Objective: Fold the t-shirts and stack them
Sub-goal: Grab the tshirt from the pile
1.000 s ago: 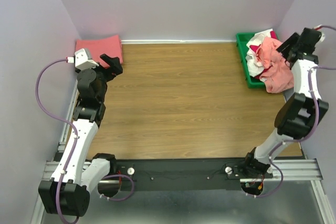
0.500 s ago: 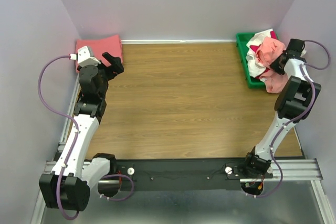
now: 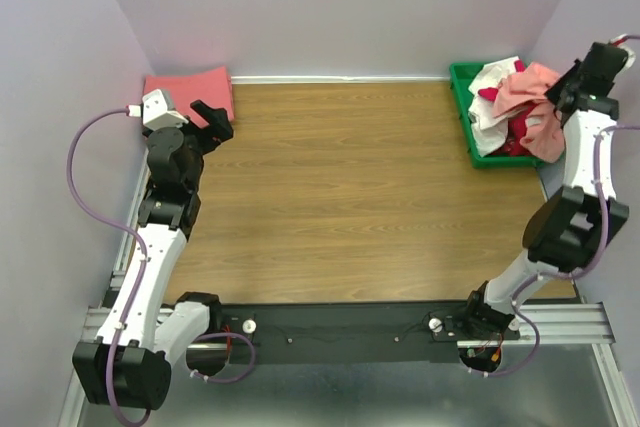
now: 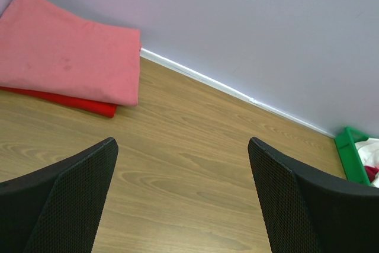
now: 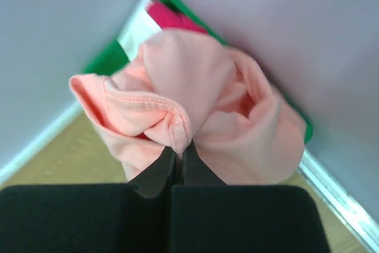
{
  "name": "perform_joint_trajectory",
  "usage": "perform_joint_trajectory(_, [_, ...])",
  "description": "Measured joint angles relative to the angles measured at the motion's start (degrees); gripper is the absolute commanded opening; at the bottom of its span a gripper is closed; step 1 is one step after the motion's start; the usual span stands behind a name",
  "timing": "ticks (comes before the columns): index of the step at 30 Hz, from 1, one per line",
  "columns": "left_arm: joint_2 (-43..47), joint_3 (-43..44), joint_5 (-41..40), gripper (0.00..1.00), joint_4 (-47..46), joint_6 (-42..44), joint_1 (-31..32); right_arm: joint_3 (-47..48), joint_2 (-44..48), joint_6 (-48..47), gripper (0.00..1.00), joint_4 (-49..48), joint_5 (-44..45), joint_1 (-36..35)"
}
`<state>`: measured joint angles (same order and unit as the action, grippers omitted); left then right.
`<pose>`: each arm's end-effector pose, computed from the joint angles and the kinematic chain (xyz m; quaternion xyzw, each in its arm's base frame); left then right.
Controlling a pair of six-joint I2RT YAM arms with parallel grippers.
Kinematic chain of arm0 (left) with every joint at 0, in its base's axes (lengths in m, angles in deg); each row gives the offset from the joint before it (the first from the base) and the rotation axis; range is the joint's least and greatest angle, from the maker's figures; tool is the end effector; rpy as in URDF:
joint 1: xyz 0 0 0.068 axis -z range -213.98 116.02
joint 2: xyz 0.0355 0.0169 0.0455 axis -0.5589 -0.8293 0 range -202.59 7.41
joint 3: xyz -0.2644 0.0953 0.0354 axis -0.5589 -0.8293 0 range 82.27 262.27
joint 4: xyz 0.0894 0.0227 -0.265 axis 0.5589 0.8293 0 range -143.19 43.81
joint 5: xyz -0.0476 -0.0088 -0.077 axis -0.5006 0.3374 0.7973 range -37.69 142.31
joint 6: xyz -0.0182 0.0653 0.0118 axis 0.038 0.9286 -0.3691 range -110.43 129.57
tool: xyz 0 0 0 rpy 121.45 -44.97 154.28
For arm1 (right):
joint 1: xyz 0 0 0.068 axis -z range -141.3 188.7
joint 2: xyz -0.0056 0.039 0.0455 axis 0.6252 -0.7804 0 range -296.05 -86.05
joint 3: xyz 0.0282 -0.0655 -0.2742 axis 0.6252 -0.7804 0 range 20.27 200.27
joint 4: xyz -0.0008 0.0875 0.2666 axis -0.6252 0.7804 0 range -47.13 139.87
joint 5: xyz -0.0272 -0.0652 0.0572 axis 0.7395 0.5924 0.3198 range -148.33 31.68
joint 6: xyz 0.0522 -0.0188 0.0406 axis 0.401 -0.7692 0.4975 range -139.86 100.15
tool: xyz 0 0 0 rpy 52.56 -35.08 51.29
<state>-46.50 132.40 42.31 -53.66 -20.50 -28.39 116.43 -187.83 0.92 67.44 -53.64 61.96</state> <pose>0.2551 -0.0153 0.3704 -0.2120 0.6953 -0.1490 0.6704 0.4190 -0.1849 0.3513 0.3436 0.7953 -0.0462 0.4973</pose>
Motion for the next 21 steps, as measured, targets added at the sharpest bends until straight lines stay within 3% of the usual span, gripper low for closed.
perform_joint_trajectory(3, [1.2,0.0,0.0,0.98,0.0,0.0,0.0,2.1,7.7,-0.9,0.05,0.4,-0.7,0.0])
perform_joint_trajectory(7, [2.4,0.0,0.0,0.99,0.0,0.0,0.0,8.3,10.4,-1.3,0.01,1.1,-3.0,0.1])
perform_joint_trajectory(15, [2.6,0.0,0.4,0.99,-0.2,-0.2,0.0,28.5,3.3,-1.3,0.03,3.8,-13.8,-1.7])
perform_joint_trajectory(21, [2.6,-0.5,0.7,0.99,-0.3,-0.1,0.0,38.0,-2.0,-0.7,0.03,3.6,-14.6,-4.0])
